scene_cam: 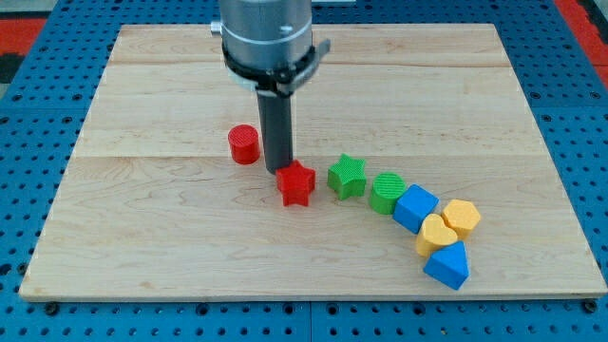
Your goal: Separate the blue triangle and yellow heart
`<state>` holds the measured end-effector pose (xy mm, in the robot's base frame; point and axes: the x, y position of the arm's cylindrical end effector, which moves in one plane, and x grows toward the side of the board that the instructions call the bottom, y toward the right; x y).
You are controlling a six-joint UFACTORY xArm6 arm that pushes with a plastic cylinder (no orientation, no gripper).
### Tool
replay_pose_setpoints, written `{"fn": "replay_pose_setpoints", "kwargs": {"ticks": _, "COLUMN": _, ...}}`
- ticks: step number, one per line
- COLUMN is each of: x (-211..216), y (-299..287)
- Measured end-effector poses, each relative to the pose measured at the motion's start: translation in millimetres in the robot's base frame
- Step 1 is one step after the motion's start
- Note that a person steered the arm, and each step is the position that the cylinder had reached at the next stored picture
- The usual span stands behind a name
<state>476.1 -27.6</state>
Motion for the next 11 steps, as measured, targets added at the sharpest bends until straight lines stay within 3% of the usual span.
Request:
{"fn": "replay_pose_setpoints", "kwargs": {"ticks": 1, "x": 31.8, "y": 0.1}}
{"fn": "replay_pose_setpoints", "kwargs": {"ticks": 3, "x": 81.2, "y": 82.0}}
{"fn": "replay_pose_setpoints", "kwargs": {"ticks": 4, "x": 107.2, "y": 32.7}}
{"fn": "replay_pose_setpoints", "kwargs": {"ticks": 6, "x": 142.9, "y": 128.2}}
{"fn": "replay_pose_setpoints", "kwargs": {"ticks": 7, "x": 124.9, "y": 142.4}}
{"fn": "replay_pose_setpoints", "kwargs": {"ticks": 8, "x": 128.1, "y": 186.0}}
{"fn": "replay_pose_setpoints", "kwargs": {"ticks": 11, "x": 141.4, "y": 225.4}}
